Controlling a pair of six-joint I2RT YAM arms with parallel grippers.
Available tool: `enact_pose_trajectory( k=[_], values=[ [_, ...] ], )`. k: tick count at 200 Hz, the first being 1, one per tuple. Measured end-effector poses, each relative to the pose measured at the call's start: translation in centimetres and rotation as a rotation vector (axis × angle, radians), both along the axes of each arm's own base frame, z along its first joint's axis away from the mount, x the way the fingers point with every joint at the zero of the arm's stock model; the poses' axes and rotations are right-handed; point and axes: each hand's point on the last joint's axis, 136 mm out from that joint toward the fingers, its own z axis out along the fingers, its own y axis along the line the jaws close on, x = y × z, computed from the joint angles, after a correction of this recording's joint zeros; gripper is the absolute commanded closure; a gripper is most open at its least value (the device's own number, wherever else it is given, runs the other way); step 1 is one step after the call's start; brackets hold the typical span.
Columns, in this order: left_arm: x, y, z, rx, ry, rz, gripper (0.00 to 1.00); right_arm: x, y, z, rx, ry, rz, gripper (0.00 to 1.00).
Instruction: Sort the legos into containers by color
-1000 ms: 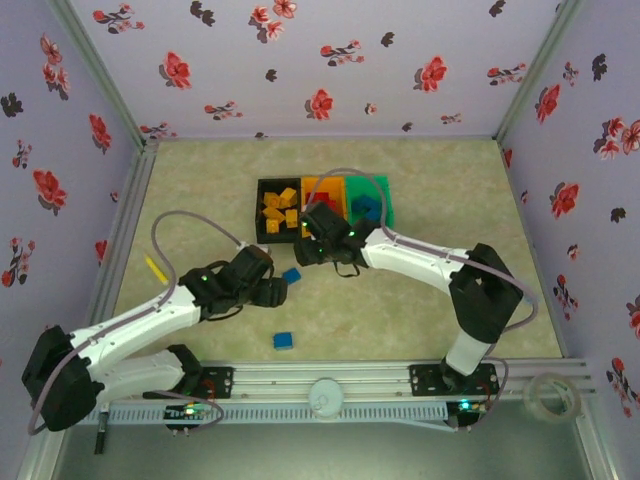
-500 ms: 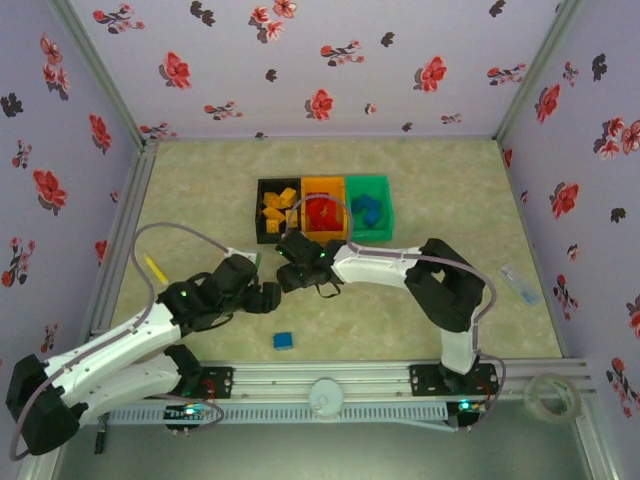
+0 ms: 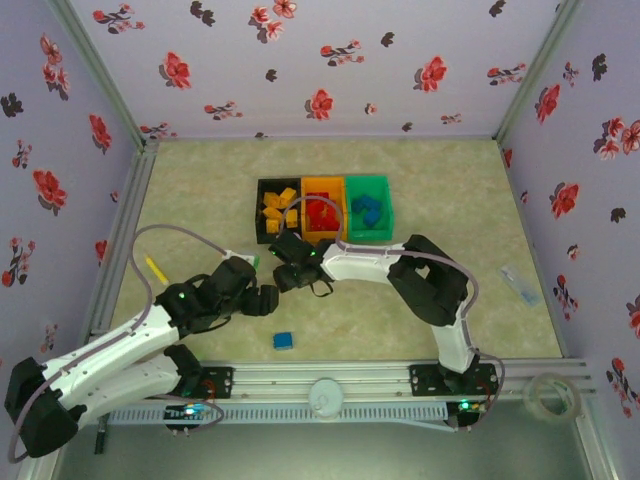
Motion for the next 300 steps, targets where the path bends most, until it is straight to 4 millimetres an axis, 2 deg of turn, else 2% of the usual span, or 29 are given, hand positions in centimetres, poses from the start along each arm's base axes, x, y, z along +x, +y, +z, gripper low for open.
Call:
enact_pose_trajectory(
  k=[28,60,79,139,160,186,215,235,268,300],
  values=[
    [0.0,0.0,0.0,0.001,0.001,0.000,0.18,0.4,0.6,-0.1,0.003,-0.003,0.000,0.42],
    [-0.1,0.1,-0.1,0.007,0.005,0.000,0.18,0.5,0.7,-0.1,-0.010,-0.006,0.008,0.57],
    [-0.1,0.1,-0.1,0.007,0.005,0.000,0.18,0.7,0.9,0.0,-0.008,-0.011,0.008,0.62],
    [0.1,-0.1,0.6,-0.001,-0.005,-0.004,0.18,1.1,0.3,0.4,-0.031,-0.029,0.008,0.64],
    [0.4,-0.5,1.8,-0.020,-0.027,-0.011,0.18,1.8,-0.5,1.7,-0.028,-0.045,-0.005,0.64],
    [0.7,-1.1,3.3,-0.041,-0.060,-0.030,0.18,3.4,-1.7,5.5,0.017,-0.094,-0.038,0.64],
    [0.9,-1.9,4.8,-0.065,-0.094,-0.063,0.18,5.6,-3.8,10.1,0.078,-0.163,-0.088,0.64],
    [1.0,-2.5,5.6,-0.080,-0.117,-0.088,0.18,7.1,-6.1,11.9,0.090,-0.196,-0.130,0.64],
    [0.8,-3.3,6.6,-0.099,-0.141,-0.128,0.18,9.8,-10.5,13.3,0.066,-0.223,-0.210,0.64],
    [0.6,-3.9,7.3,-0.111,-0.160,-0.155,0.18,12.5,-14.7,13.4,0.036,-0.229,-0.290,0.64]
  ],
)
